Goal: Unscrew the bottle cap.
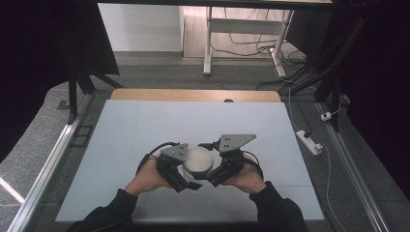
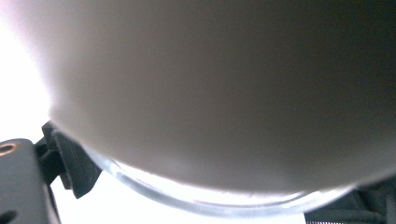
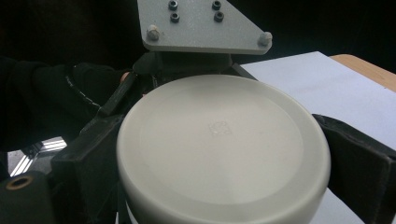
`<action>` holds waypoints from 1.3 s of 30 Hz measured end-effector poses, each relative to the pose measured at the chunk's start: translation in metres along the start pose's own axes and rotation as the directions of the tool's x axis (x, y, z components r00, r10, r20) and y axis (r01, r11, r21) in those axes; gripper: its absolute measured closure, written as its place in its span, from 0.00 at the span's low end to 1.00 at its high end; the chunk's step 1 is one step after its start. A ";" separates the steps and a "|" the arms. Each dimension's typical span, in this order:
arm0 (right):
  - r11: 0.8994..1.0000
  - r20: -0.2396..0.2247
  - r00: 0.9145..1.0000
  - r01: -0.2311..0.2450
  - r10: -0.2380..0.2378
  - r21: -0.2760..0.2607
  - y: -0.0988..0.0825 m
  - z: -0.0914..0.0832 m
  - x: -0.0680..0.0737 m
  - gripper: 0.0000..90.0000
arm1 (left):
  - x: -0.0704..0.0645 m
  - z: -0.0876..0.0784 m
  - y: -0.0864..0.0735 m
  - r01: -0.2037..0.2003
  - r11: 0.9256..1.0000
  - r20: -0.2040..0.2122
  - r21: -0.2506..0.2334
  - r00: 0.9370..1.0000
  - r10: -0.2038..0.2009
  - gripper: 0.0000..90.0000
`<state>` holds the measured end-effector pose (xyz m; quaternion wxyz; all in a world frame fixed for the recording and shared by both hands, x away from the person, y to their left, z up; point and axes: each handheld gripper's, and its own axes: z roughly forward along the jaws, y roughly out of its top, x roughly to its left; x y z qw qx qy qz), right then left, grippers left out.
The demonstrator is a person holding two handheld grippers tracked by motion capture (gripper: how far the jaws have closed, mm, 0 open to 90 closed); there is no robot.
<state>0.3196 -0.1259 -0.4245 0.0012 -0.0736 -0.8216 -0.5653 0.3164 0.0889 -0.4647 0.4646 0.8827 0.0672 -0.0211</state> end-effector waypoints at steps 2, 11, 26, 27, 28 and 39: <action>1.000 0.004 1.000 0.003 -0.003 0.001 0.000 0.000 0.000 0.08 | 0.001 0.000 -0.001 0.003 1.000 -0.006 0.002 1.000 -0.003 0.08; 1.000 0.021 1.000 -0.003 0.003 -0.013 0.003 -0.006 -0.001 0.08 | 0.003 -0.001 -0.002 0.016 1.000 -0.040 0.012 0.999 -0.016 0.08; 1.000 0.044 0.999 0.010 -0.010 -0.004 0.004 -0.011 0.001 0.08 | 0.013 -0.007 -0.010 0.067 0.998 -0.104 0.010 0.992 -0.065 0.08; 1.000 0.046 0.999 0.011 -0.011 -0.003 0.004 -0.012 0.001 0.08 | 0.014 -0.007 -0.011 0.069 0.998 -0.110 0.010 0.992 -0.068 0.08; 1.000 0.050 0.999 0.013 -0.013 -0.001 0.004 -0.012 0.001 0.08 | 0.014 -0.007 -0.011 0.069 0.998 -0.110 0.010 0.992 -0.068 0.08; 1.000 0.099 0.995 0.023 -0.023 0.004 0.000 -0.012 0.008 0.08 | 0.025 -0.015 -0.016 0.143 0.989 -0.206 -0.034 0.967 -0.147 0.08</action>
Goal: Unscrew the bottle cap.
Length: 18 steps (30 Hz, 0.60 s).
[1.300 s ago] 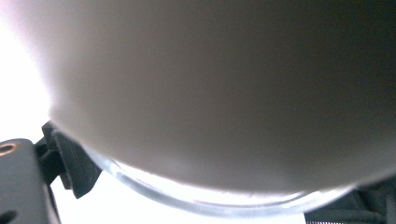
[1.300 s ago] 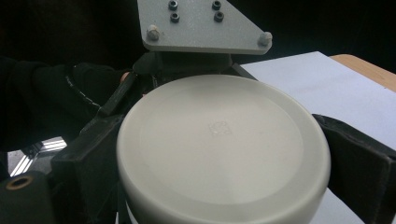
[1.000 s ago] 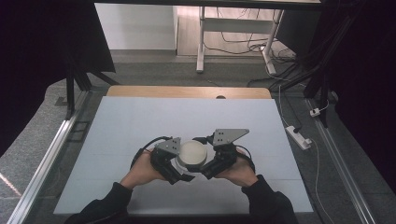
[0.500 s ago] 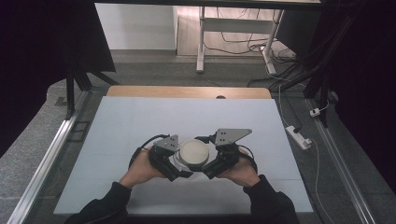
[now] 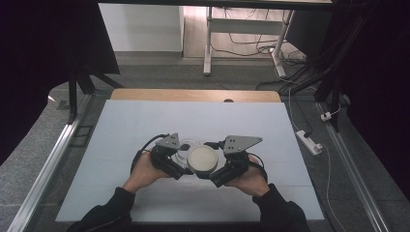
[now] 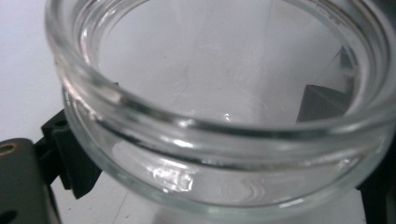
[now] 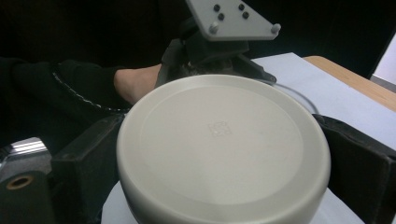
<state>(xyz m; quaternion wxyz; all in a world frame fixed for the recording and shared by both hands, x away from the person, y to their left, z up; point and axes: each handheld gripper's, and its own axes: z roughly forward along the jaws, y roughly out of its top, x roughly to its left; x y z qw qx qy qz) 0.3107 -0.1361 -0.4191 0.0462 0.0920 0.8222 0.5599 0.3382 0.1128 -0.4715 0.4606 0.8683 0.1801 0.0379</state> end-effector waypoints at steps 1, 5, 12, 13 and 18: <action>1.000 0.005 1.000 0.001 -0.001 -0.001 0.000 0.000 0.001 0.08 | 0.000 0.000 0.000 0.000 1.000 0.000 0.000 1.000 0.000 0.08; 1.000 0.011 1.000 -0.004 0.004 -0.005 -0.001 0.000 0.005 0.08 | 0.006 -0.002 0.000 0.020 1.000 -0.039 -0.008 0.999 -0.021 0.08; 1.000 0.011 1.000 -0.009 0.009 -0.008 -0.005 0.002 0.012 0.08 | 0.011 -0.004 0.003 0.035 0.999 -0.075 -0.026 0.997 -0.037 0.08; 1.000 0.011 1.000 -0.010 0.010 -0.010 -0.006 0.002 0.013 0.08 | 0.012 -0.004 0.003 0.033 0.999 -0.078 -0.027 0.996 -0.035 0.08; 1.000 0.013 1.000 -0.011 0.012 -0.014 -0.008 0.001 0.017 0.08 | 0.014 -0.003 0.007 0.034 0.999 -0.088 -0.035 0.995 -0.037 0.08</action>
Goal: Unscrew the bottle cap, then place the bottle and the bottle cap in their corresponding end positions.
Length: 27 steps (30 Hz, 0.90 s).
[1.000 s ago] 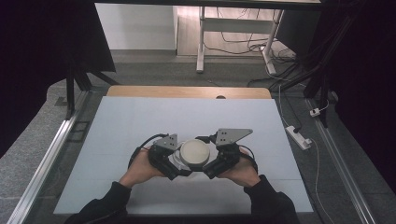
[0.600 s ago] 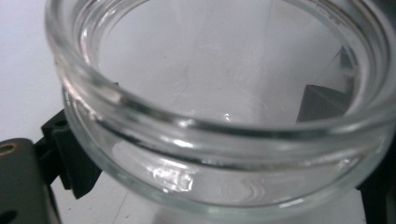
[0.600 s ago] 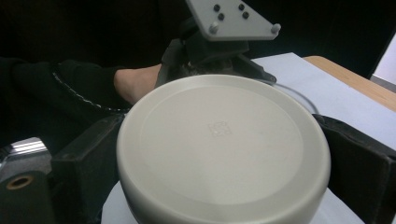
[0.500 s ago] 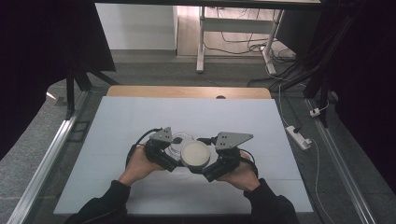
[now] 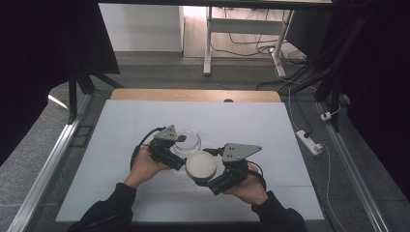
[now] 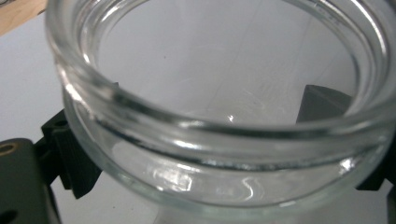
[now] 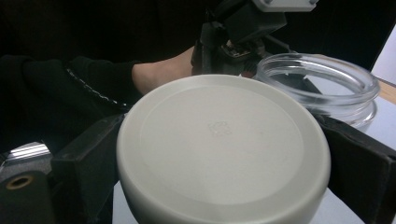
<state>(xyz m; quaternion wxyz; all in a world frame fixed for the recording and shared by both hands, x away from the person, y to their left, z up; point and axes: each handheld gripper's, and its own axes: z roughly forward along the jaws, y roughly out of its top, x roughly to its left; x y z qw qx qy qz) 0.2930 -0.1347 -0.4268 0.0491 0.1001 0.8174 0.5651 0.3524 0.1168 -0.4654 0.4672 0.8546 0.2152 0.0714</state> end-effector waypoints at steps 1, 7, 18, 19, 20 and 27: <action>1.000 -0.001 1.000 -0.003 0.003 0.000 0.000 0.000 0.001 0.08 | 0.000 0.000 0.000 0.000 1.000 0.000 0.000 1.000 0.000 0.08; 1.000 0.000 1.000 -0.006 0.006 0.007 -0.005 0.003 0.002 0.08 | 0.002 0.003 0.004 -0.006 1.000 -0.010 0.001 1.000 0.006 0.08; 1.000 0.012 1.000 -0.005 0.005 0.025 -0.019 0.008 0.002 0.08 | 0.008 0.011 0.006 0.003 1.000 -0.039 0.000 0.999 -0.003 0.08; 1.000 0.013 1.000 -0.008 0.008 0.026 -0.021 0.009 0.002 0.08 | 0.009 0.012 0.006 0.006 1.000 -0.040 0.000 0.999 -0.006 0.08; 1.000 0.013 1.000 -0.011 0.010 0.029 -0.022 0.010 0.001 0.08 | 0.010 0.013 0.006 0.008 1.000 -0.042 -0.001 0.999 -0.008 0.08; 0.999 0.023 1.000 -0.019 0.018 0.041 -0.034 0.017 -0.001 0.08 | 0.016 0.021 0.005 0.015 1.000 -0.058 0.003 0.998 -0.015 0.08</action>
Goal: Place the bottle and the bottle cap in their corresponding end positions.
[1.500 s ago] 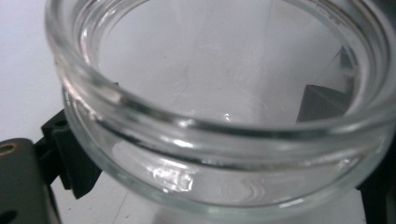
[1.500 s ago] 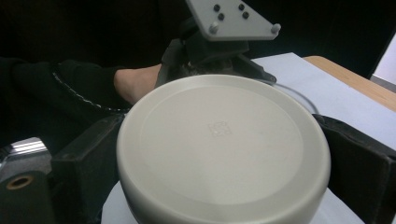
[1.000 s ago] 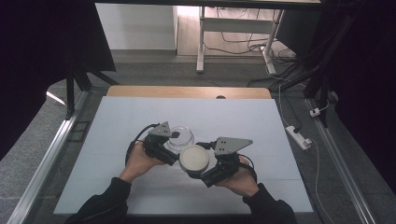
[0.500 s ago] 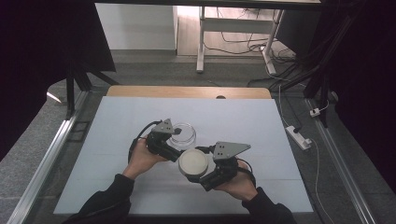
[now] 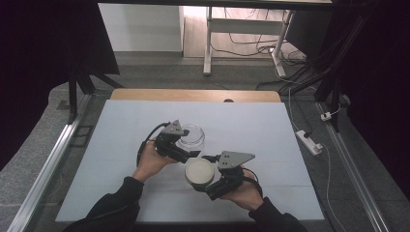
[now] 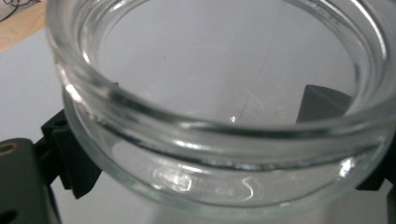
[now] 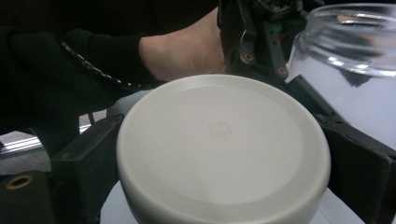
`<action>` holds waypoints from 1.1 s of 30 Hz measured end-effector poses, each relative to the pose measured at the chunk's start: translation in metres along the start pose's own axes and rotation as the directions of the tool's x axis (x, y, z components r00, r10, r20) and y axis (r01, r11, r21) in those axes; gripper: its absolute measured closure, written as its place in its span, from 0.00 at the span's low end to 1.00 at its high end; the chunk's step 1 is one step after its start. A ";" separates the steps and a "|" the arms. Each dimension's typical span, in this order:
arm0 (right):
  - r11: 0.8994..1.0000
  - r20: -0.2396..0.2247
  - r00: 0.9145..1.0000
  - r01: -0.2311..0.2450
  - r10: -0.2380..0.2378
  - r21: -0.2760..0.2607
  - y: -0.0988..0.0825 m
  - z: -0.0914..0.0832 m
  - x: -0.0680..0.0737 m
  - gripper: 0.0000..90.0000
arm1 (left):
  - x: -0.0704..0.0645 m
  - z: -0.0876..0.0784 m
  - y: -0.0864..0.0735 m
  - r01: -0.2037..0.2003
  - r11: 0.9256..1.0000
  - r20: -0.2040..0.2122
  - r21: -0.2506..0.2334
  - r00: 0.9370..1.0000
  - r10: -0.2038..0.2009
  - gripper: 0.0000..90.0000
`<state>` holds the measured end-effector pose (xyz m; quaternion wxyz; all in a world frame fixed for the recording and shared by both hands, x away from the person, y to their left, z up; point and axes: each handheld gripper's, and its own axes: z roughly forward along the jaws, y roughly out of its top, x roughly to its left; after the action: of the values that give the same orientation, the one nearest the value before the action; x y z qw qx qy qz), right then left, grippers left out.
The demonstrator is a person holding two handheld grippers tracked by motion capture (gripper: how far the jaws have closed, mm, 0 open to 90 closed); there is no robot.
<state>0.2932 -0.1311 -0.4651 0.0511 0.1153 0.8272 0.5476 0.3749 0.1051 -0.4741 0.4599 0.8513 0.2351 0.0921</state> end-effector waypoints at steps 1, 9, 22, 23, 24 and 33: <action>1.000 0.003 1.000 0.001 -0.001 0.004 -0.002 0.001 -0.001 0.08 | 0.002 0.003 -0.001 0.001 1.000 -0.007 0.002 1.000 -0.001 0.08; 1.000 0.030 1.000 0.000 0.000 0.011 -0.014 0.008 -0.004 0.08 | 0.007 0.015 -0.006 0.002 1.000 -0.029 0.021 1.000 -0.001 0.08; 0.997 0.034 0.999 -0.004 0.002 0.071 -0.034 0.030 -0.005 0.08 | 0.015 0.033 -0.008 0.000 0.999 -0.042 0.039 0.999 0.001 0.08; 0.997 0.033 0.999 -0.006 0.003 0.078 -0.036 0.032 -0.006 0.08 | 0.015 0.034 -0.008 0.002 0.999 -0.042 0.039 0.999 -0.001 0.08; 0.996 0.033 0.999 -0.009 0.007 0.084 -0.037 0.034 -0.007 0.08 | 0.015 0.034 -0.008 0.002 0.999 -0.042 0.039 0.999 -0.001 0.08; 0.987 0.039 0.999 -0.015 0.009 0.159 -0.048 0.049 -0.010 0.08 | 0.022 0.042 -0.011 0.027 0.999 -0.078 0.036 0.997 -0.024 0.08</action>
<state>0.3070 -0.1082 -0.5292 0.0540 0.1345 0.8665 0.4776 0.4065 0.0897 -0.5078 0.4357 0.8524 0.2654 0.1148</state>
